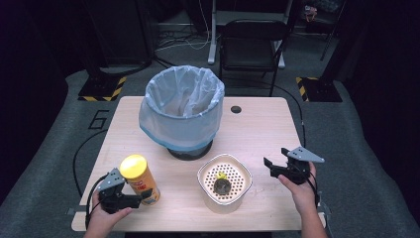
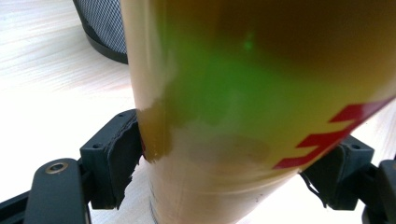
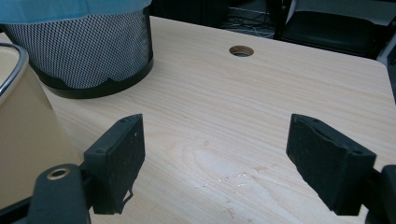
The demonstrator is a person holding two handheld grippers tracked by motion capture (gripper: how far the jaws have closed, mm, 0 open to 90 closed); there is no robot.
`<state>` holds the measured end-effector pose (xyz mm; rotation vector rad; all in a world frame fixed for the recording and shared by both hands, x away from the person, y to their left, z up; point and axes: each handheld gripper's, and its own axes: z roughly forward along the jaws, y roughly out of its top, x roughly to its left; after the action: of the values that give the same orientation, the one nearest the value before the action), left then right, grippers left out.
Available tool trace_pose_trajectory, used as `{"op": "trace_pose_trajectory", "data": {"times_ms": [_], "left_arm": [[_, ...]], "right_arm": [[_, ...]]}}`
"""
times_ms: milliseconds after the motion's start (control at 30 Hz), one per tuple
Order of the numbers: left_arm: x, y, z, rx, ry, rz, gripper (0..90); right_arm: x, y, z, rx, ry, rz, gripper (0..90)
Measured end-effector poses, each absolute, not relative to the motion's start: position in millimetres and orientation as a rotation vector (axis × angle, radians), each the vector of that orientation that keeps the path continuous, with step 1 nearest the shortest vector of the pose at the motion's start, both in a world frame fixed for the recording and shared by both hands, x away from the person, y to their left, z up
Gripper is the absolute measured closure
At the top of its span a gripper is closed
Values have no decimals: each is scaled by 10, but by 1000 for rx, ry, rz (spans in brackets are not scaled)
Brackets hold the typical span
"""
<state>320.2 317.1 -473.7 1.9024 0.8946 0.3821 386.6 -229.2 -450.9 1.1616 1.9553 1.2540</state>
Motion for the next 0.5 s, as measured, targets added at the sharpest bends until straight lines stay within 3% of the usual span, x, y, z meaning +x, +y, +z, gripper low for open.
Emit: {"op": "trace_pose_trajectory", "data": {"times_ms": [500], "left_arm": [[3184, 3166, -4658, 1954, 870, 427, 239]], "right_arm": [[3869, -2284, -4537, 1163, 1957, 1247, 206]]}}
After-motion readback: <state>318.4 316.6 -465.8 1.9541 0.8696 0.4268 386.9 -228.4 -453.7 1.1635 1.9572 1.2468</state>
